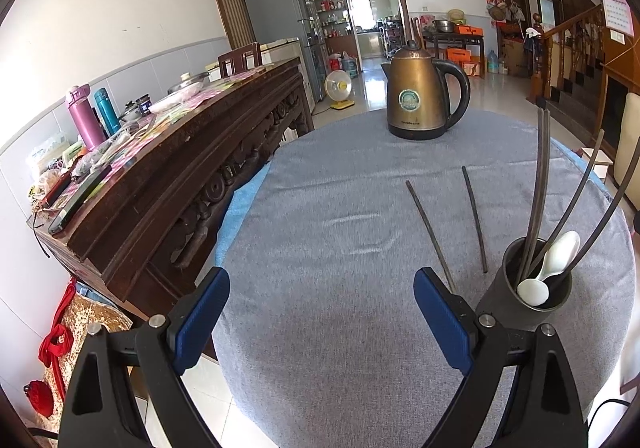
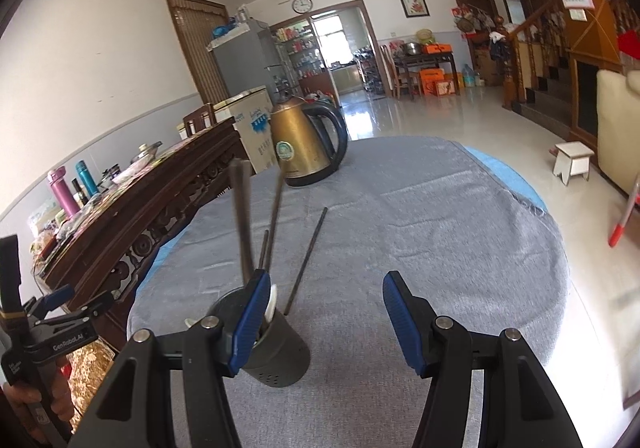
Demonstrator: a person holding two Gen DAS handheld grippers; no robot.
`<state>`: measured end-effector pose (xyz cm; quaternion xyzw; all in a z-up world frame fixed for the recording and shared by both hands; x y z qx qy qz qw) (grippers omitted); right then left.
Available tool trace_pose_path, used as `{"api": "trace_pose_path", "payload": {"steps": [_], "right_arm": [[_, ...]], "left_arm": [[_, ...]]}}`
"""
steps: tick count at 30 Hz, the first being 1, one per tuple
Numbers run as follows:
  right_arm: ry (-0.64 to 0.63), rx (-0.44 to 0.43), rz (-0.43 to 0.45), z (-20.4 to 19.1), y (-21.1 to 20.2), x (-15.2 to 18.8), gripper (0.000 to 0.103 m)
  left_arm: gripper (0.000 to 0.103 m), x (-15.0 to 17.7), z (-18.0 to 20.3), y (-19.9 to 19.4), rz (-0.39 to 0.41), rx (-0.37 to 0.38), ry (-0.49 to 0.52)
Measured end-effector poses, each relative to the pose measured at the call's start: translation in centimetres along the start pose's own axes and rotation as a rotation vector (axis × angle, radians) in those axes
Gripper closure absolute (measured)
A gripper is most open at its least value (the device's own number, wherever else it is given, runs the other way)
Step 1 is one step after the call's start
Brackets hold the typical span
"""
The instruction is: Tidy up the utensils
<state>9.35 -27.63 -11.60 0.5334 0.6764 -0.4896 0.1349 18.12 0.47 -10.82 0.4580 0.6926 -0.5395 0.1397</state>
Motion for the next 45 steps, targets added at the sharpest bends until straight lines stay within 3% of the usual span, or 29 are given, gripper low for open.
{"api": "trace_pose_path", "payload": {"steps": [8, 45], "right_arm": [[0.051, 0.009, -0.032, 1.4, 1.3, -0.1, 0.040], [-0.008, -0.032, -0.067, -0.7, 2.5, 1.4, 0.040]], "left_arm": [[0.010, 0.1, 0.4, 0.8, -0.015, 0.009, 0.005], [0.010, -0.6, 0.9, 0.3, 0.004, 0.016, 0.003]]}}
Point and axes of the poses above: each gripper's, at about its wrist camera, not at the fingertips, and y roughly the way its jaws point, z to its right, x to its underside, the point moved 5 cm from there along y, roughly the way its jaws point, and after that the axes turned 15 degrees about y, right-handed, at the moved point
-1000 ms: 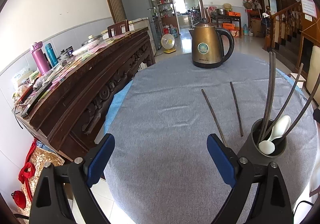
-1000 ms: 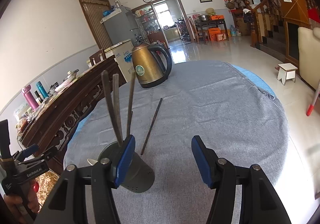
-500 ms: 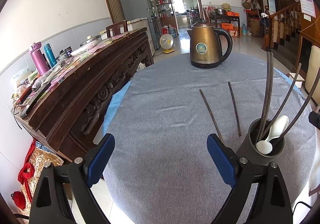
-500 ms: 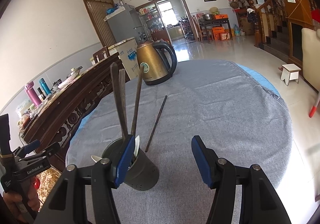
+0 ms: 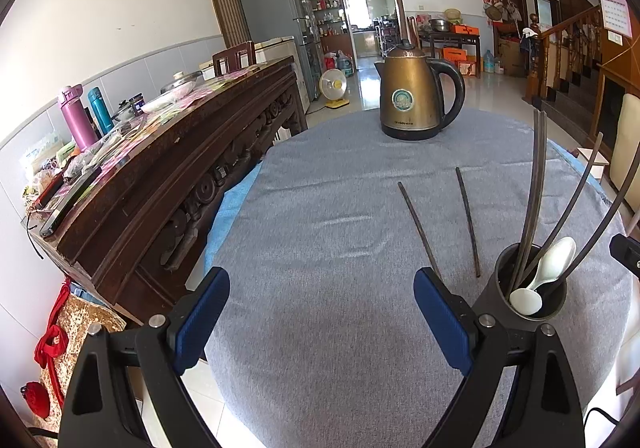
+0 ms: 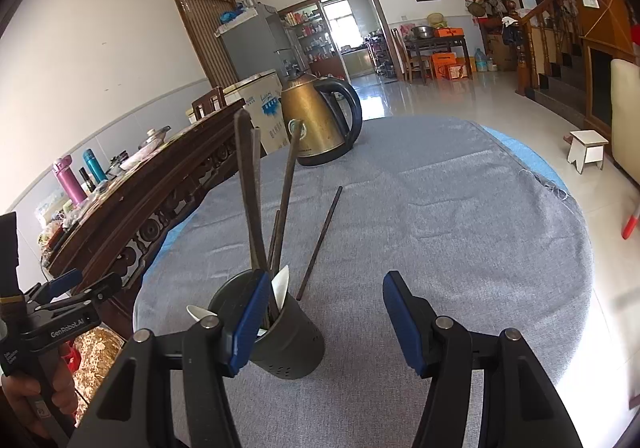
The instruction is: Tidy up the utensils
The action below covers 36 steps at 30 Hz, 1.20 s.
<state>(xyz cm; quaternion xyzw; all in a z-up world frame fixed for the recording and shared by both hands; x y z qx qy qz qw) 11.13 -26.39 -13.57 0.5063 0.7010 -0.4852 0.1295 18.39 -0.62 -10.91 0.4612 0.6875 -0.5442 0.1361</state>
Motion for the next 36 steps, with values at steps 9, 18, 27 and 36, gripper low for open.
{"api": "trace_pose_path", "payload": {"steps": [9, 18, 27, 36], "right_arm": [[0.024, 0.012, 0.002, 1.0, 0.2, -0.4, 0.040], [0.055, 0.030, -0.012, 2.5, 1.0, -0.5, 0.040], [0.089, 0.050, -0.036, 3.7, 2.3, -0.7, 0.040], [0.113, 0.071, -0.058, 5.0, 4.4, -1.9, 0.040]], "left_arm": [[0.010, -0.3, 0.4, 0.2, -0.002, 0.002, 0.008], [0.010, -0.3, 0.5, 1.1, -0.019, 0.001, 0.012], [0.010, 0.0, 0.6, 2.7, -0.047, 0.005, 0.013], [0.010, 0.1, 0.2, 4.7, -0.083, 0.004, 0.010]]}}
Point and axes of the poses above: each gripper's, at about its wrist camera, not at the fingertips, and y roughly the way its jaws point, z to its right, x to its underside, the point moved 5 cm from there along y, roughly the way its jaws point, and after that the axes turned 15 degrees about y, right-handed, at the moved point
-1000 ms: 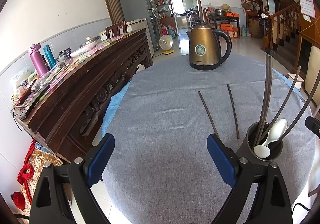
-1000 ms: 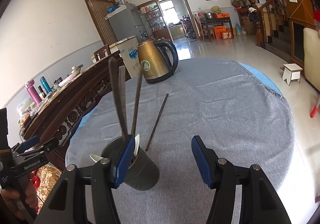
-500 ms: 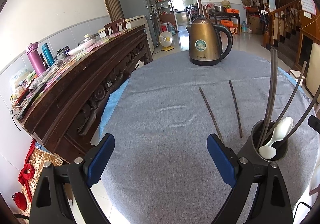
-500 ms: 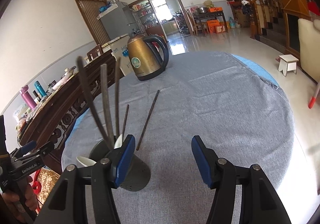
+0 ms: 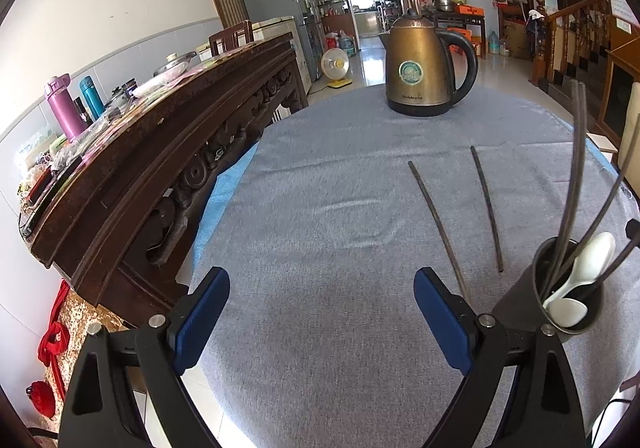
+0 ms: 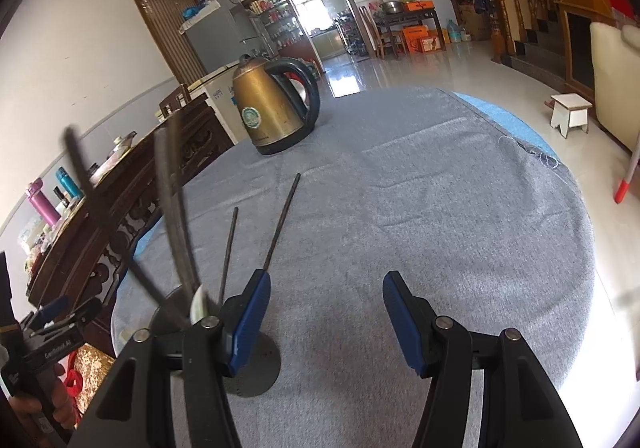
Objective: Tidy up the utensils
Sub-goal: 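Move both tools down toward the two dark chopsticks on the cloth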
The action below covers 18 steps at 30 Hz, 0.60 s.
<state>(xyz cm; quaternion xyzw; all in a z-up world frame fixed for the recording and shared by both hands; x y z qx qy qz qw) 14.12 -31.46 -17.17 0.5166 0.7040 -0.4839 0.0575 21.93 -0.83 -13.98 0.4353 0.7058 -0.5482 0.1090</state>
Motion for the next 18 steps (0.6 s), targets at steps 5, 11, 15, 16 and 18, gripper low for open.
{"api": "trace_pose_path", "payload": {"steps": [5, 11, 15, 16, 18], "right_arm": [[0.018, 0.006, -0.042, 0.5, 2.1, -2.1, 0.040], [-0.001, 0.012, -0.079, -0.2, 5.7, -5.2, 0.040], [-0.013, 0.005, -0.120, -1.0, 8.7, -7.1, 0.040], [-0.016, 0.001, -0.133, -1.3, 9.5, -7.4, 0.040], [-0.023, -0.008, -0.154, -1.8, 10.8, -8.0, 0.040]], "left_arm": [[0.010, -0.7, -0.6, 1.0, -0.005, -0.016, 0.001], [0.010, -2.2, -1.9, 2.1, 0.005, -0.039, -0.005], [0.010, -3.2, -2.5, 2.9, 0.005, -0.054, -0.006], [0.010, -3.5, -2.7, 3.2, 0.003, -0.060, -0.003], [0.010, -3.9, -2.8, 3.8, -0.004, -0.069, 0.001]]}}
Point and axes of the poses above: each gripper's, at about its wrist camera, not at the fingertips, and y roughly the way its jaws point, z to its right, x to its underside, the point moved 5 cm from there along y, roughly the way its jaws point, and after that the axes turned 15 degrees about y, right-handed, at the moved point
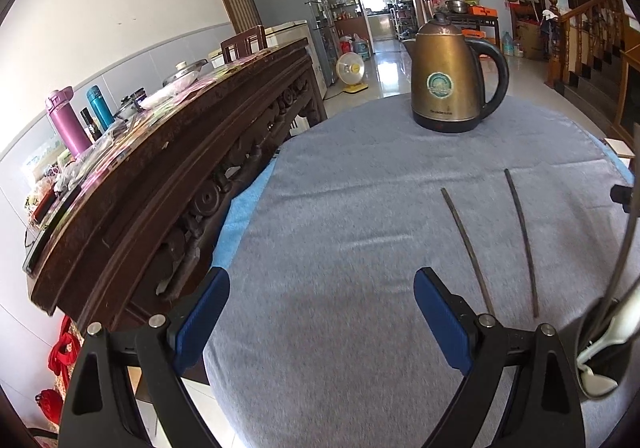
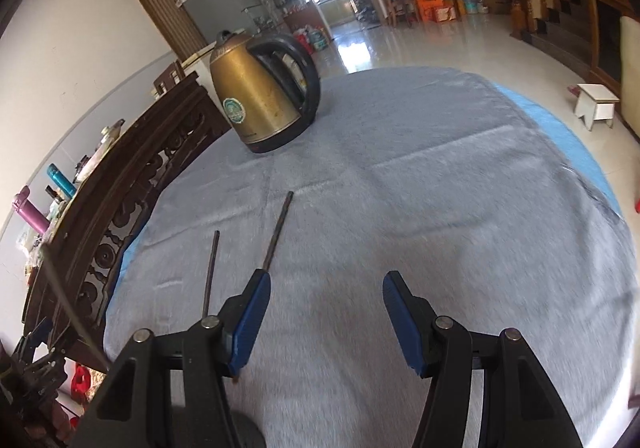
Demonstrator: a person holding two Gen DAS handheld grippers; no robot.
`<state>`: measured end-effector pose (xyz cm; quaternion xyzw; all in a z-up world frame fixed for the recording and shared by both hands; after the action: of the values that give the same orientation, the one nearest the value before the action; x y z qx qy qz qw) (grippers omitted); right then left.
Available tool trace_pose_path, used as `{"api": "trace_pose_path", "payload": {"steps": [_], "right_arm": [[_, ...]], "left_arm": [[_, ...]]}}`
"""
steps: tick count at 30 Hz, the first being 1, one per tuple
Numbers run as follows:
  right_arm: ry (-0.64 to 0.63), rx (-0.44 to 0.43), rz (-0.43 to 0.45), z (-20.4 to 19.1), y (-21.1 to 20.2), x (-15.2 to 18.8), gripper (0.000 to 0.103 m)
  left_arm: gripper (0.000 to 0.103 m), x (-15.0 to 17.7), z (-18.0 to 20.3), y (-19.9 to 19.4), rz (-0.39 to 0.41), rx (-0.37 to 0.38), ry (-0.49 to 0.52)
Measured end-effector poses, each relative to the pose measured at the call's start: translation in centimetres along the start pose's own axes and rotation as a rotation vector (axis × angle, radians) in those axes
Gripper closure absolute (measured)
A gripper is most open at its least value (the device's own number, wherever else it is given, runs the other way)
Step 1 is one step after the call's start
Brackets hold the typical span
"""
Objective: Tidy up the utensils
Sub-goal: 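Move both tools down toward the two dark chopsticks on the cloth, then grasp a dark chopstick with the right tool while the left tool grasps the other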
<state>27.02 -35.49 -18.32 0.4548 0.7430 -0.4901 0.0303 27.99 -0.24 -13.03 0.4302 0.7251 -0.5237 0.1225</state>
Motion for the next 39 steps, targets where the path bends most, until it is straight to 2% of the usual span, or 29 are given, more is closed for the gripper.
{"api": "trace_pose_path", "payload": {"steps": [12, 15, 21, 23, 26, 30, 33, 35, 37, 39], "right_arm": [[-0.086, -0.022, -0.207, -4.9, 9.1, -3.1, 0.040], [-0.108, -0.029, -0.263, -6.2, 11.3, -3.2, 0.040], [-0.168, -0.017, -0.348, -8.7, 14.8, -2.6, 0.040], [-0.193, 0.005, -0.363, -9.4, 15.7, -2.6, 0.040], [-0.220, 0.089, -0.370, -9.7, 17.0, -2.8, 0.040], [-0.221, 0.155, -0.411, -9.6, 18.5, -2.7, 0.056], [-0.209, 0.194, -0.449, -9.1, 19.8, -2.2, 0.069], [-0.231, 0.207, -0.423, -9.1, 19.9, -2.0, 0.074], [-0.243, 0.224, -0.400, -8.7, 20.0, -1.9, 0.089], [-0.263, 0.215, -0.387, -8.5, 19.9, -1.7, 0.092]], "left_arm": [[0.010, -1.7, 0.5, 3.8, -0.068, -0.027, 0.034], [0.010, -1.8, 0.8, 5.4, -0.099, 0.007, 0.035], [0.010, -0.6, 1.9, 9.1, -0.213, 0.146, -0.008], [0.010, -0.4, 1.9, 9.7, -0.232, 0.177, -0.025], [0.010, -0.6, 1.7, 10.4, -0.240, 0.218, -0.055], [0.010, -1.7, 2.4, 11.6, -0.259, 0.263, -0.050], [0.016, -3.1, 3.5, 13.2, -0.290, 0.315, -0.041], [0.022, -4.0, 4.3, 14.2, -0.313, 0.349, -0.046], [0.029, -4.8, 5.3, 15.2, -0.332, 0.378, -0.053], [0.029, -5.9, 6.8, 16.1, -0.348, 0.432, -0.058]]}}
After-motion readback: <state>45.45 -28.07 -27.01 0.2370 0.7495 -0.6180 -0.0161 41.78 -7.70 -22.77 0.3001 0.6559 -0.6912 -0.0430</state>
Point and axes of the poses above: each gripper's, at about its wrist camera, not at the fingertips, and y roughly the way its jaws point, z to its right, x to its underside, the point moved 5 cm from there along y, roughly the way its jaws point, and after that the axes turned 15 degrees about y, right-handed, at the moved point
